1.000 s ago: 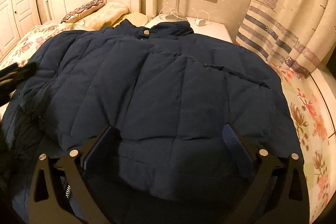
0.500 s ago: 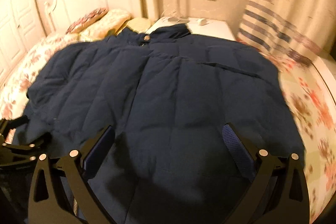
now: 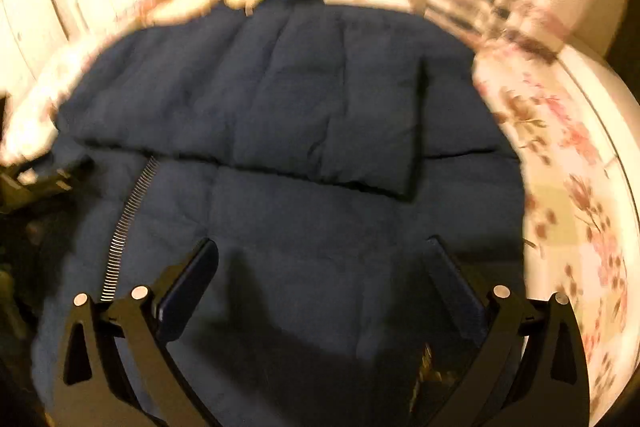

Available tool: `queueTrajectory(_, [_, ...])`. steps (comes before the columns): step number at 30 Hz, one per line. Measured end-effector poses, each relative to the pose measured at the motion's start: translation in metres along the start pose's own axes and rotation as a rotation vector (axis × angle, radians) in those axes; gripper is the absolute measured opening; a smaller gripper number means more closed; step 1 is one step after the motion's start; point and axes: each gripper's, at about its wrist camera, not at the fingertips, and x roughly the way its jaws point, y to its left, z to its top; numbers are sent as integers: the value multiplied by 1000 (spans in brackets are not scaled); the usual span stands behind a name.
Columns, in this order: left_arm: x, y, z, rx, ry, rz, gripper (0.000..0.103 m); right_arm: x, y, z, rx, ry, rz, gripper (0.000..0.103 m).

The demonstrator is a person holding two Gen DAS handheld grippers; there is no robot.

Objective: Fold large clothes

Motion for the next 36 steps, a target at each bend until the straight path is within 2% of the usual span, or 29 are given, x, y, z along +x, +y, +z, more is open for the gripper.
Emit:
queueTrajectory(2, [-1,-2,0,13,-6,15,101,-13,-2,-10,15,-36,26,99])
queueTrajectory(3, [-1,-3,0,17,-8,21,101,-13,-3,-15,16,-26,19,99])
queueTrajectory(6, [-1,-4,0,20,-9,24,101,16,-3,-35,-41,88,-26,99])
queueTrajectory(7, [-1,-4,0,20,-11,25,101,12,-1,-36,-59,58,-36,99])
queueTrajectory(10, [-2,-6,1,29,-21,33,101,6,0,-37,-40,58,-45,99])
queueTrajectory(13, [-18,-8,-4,31,-50,44,101,-13,6,-43,-14,15,12,99])
queueTrajectory(17, [-69,-12,-35,38,-108,-134,101,-42,16,-64,-87,-15,28,99])
queueTrajectory(20, [-104,-26,-71,130,-147,-189,101,-53,25,-81,-145,-20,25,99])
queueTrajectory(22, [-107,-35,-94,189,-128,-193,101,-54,40,-102,-232,-8,10,99])
queueTrajectory(24, [-95,-39,-112,228,-57,-166,101,-49,47,-118,-282,1,-16,99])
queueTrajectory(28, [-89,-16,-122,114,18,-234,101,-61,49,-122,-240,1,-29,99])
queueTrajectory(30, [-101,-2,-128,52,0,-292,101,-77,55,-129,-246,-41,27,99])
queueTrajectory(32, [-112,2,-139,50,-15,-319,101,-89,63,-140,-279,-80,69,99])
queueTrajectory(34, [-113,-3,-154,86,-9,-298,101,-85,71,-155,-324,-68,53,99])
queueTrajectory(35, [-115,-11,-167,132,-44,-253,101,-77,71,-161,-330,-42,42,99])
queueTrajectory(36, [-118,-14,-174,157,-95,-225,101,-73,66,-166,-296,-57,67,99])
